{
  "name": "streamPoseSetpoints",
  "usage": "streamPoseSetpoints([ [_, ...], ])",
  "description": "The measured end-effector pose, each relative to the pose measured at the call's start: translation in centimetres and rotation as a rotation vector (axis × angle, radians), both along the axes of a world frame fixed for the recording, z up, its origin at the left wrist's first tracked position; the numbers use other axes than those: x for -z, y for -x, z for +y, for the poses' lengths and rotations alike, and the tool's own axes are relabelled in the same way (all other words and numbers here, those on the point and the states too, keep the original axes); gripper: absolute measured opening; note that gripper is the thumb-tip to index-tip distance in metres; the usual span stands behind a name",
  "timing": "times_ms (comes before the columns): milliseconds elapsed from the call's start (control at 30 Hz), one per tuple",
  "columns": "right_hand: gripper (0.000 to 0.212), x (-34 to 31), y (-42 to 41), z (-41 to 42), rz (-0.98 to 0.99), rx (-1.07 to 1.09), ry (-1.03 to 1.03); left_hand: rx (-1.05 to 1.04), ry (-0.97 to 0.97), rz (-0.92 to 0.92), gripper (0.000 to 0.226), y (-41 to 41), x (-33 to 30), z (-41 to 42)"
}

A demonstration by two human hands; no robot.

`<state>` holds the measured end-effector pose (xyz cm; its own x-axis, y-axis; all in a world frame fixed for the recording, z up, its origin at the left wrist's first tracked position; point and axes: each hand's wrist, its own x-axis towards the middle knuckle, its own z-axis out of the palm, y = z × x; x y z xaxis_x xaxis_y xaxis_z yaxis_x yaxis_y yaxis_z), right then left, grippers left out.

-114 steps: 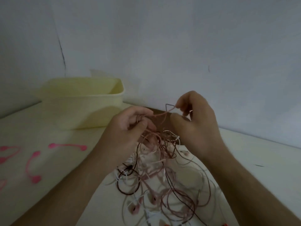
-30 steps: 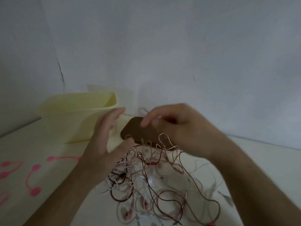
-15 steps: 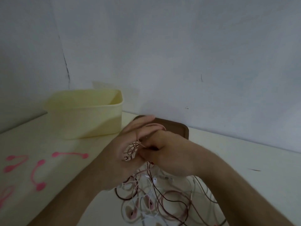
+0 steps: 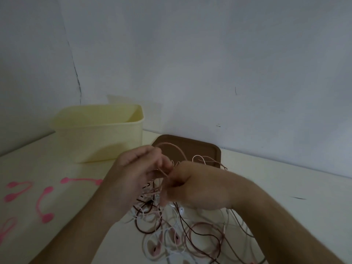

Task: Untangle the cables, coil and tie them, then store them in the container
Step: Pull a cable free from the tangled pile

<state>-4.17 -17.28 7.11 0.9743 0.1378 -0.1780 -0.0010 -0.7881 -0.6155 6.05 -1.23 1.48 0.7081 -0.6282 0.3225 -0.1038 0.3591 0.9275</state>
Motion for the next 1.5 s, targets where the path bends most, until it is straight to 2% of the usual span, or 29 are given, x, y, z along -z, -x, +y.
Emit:
streamPoseSetpoints([
  [100,0.013,-1.1,0.5,-1.2,-0.065,0.054,0.023,-0.038,0.250,0.364,0.035,-1.5,-0.3,0.3],
  [167,0.013,-2.0,1.0,-2.5,-0.137,0.162,0.042,-0.080,0.359,0.492,0.038,-3.1,-0.7,1.3],
  [300,0.017,-3.0,1.9,-5.6,-0.406,0.504,0.044,-0.189,0.392,0.523,0.038,-5.6,-0.7,3.2],
  [400,0.017,-3.5,2.5,-6.5,-0.677,0.682,0.096,-0.220,0.356,0.500,0.038,-5.8,-0.3,3.0],
  [467,0.012,-3.6,2.6,-6.6,-0.829,0.780,0.035,-0.233,0.349,0.500,0.038,-5.7,-0.3,2.9],
  [567,0.016,-4.0,3.0,-7.3,-1.001,0.903,-0.097,-0.259,0.354,0.522,0.037,-5.9,-0.5,3.3],
  [633,0.024,-4.5,3.5,-7.8,-1.034,0.979,-0.295,-0.298,0.371,0.536,0.028,-6.1,-0.6,3.8],
  [733,0.043,-4.9,3.7,-8.0,-0.862,1.009,-0.749,-0.327,0.392,0.553,0.030,-6.2,-0.6,4.1],
  [800,0.053,-4.9,3.6,-8.0,-0.744,0.999,-0.920,-0.343,0.376,0.554,0.036,-6.1,-0.6,3.9],
  [833,0.056,-5.0,3.5,-8.1,-0.730,0.995,-0.908,-0.358,0.364,0.552,0.037,-6.2,-0.6,3.9],
  [867,0.057,-5.1,3.7,-8.2,-0.760,0.999,-0.810,-0.378,0.346,0.551,0.036,-6.2,-0.6,4.0],
  [900,0.055,-5.2,4.0,-8.4,-0.825,1.019,-0.632,-0.405,0.318,0.550,0.036,-6.4,-0.5,4.3],
  [967,0.047,-5.3,4.8,-9.1,-1.027,1.075,-0.121,-0.458,0.233,0.556,0.034,-6.7,-0.5,4.9],
  [1000,0.041,-5.5,5.1,-9.5,-1.104,1.094,0.062,-0.479,0.176,0.559,0.034,-6.8,-0.4,5.1],
  [1033,0.035,-5.7,5.4,-9.8,-1.163,1.100,0.108,-0.492,0.114,0.560,0.035,-6.8,-0.3,5.2],
  [1067,0.031,-5.9,5.5,-9.9,-1.205,1.086,0.015,-0.502,0.059,0.558,0.036,-6.8,-0.3,5.2],
  [1133,0.032,-6.1,5.4,-10.1,-1.146,1.022,-0.512,-0.521,-0.011,0.549,0.035,-6.7,-0.2,5.0],
  [1167,0.036,-6.0,5.1,-10.1,-1.031,1.002,-0.736,-0.528,-0.043,0.529,0.032,-6.8,0.0,4.8],
  [1200,0.040,-5.9,4.8,-10.0,-0.913,0.991,-0.831,-0.528,-0.097,0.496,0.028,-6.8,0.2,4.4],
  [1267,0.041,-5.1,4.0,-9.6,-0.767,0.969,-0.695,-0.571,-0.277,0.381,0.017,-6.8,0.8,3.9],
  [1333,0.030,-4.3,3.2,-8.1,-0.717,0.878,-0.471,-0.656,-0.521,0.177,0.017,-6.6,1.0,3.3],
  [1400,0.021,-3.7,2.5,-6.3,-0.694,0.739,-0.313,-0.780,-0.885,-0.150,0.032,-5.7,0.8,2.7],
  [1433,0.016,-3.3,2.1,-5.5,-0.676,0.667,-0.250,-0.854,-0.972,-0.318,0.045,-5.1,1.0,2.5],
  [1467,0.014,-3.0,1.7,-4.6,-0.652,0.603,-0.207,-0.899,-0.938,-0.496,0.057,-4.6,0.8,2.4],
  [1500,0.014,-2.6,1.3,-3.9,-0.620,0.549,-0.190,-0.889,-0.822,-0.641,0.064,-4.0,0.7,2.8],
])
